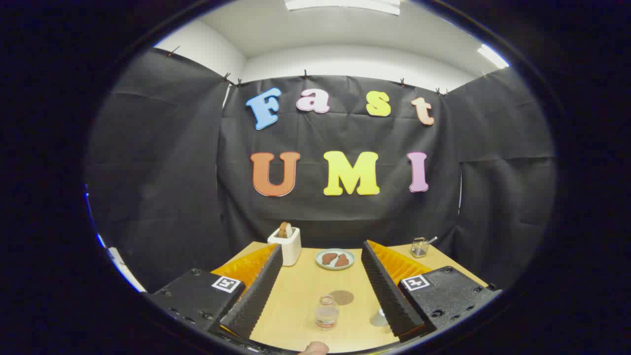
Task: Take the bottle from table, then pour the juice into the cup, finally place the bottle on the coaster
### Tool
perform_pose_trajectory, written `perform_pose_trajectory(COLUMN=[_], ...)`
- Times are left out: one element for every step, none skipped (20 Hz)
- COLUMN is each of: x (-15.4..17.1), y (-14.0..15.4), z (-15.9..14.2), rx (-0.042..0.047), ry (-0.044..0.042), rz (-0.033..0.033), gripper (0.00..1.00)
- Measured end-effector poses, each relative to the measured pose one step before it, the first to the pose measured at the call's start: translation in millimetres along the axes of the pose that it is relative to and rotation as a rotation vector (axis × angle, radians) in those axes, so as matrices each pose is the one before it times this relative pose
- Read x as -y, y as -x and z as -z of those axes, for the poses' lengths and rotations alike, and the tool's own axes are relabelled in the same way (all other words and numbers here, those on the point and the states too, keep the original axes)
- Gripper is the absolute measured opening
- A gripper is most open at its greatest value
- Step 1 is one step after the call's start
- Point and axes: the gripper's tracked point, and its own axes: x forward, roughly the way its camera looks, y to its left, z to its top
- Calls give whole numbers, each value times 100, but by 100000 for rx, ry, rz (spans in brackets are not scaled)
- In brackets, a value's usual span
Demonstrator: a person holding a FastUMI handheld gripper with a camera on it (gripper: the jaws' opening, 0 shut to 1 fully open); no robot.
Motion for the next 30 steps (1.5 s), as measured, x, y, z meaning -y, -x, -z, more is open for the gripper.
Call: perform_pose_trajectory(x=[293, 87, -6, -61, -94, -29, 127, 73, -96, -314, -308, -165, -241, -166, -23, 43, 54, -166, -333, -325, -334, -94, -300, -66, 248, 145, 8, 146, -15, -68], y=[91, 19, -74, 46, 10, -107, 6, 69, -48, 0, 9, 6, -10, -100, 37, 42, -31, -182, -199, -226, -249, -140, -222, -122, -221, -149, -128, -280, -234, -380], z=[-114, 272, 93, 330, 150, 259, 192, 112, 4, 78, -5, 324, 249, 211, 144, 191, 236, 562, 434, 507, 528, 756, 795, 616, 645, 727, 735, 929, 766, 813], rx=[331, 329, -44, -403, -357, -859, -447, -191, 53, 688, 605, 56, 84, -68, 330, 607, 54, -35, 49, 97, -143, -523, -488, -204, -316, -78, -309, -244, 228, -424], ry=[-618, -657, -568, -522, 35, 487, 893, 682, 297, -69, -272, -122, 283, 598, 763, 673, 773, 674, 714, 742, 921, 1109, 790, 155, -218, 263, 827, 1029, 908, 221], rz=[1003, 412, 99, 132, -368, 159, 732, 603, 133, -237, -160, -326, -248, 148, 680, 1032, 1116, 582, 15, -496, -163, 23, -700, 38, 1038, 421, 591, 570, 536, 320], gripper=[100, 100, 100, 100, 100, 100, 100, 100, 100, 100, 100, 100, 100, 100, 100, 100, 100, 100, 100, 100, 100, 100, 100, 100, 100, 100, 100, 100, 100, 100])
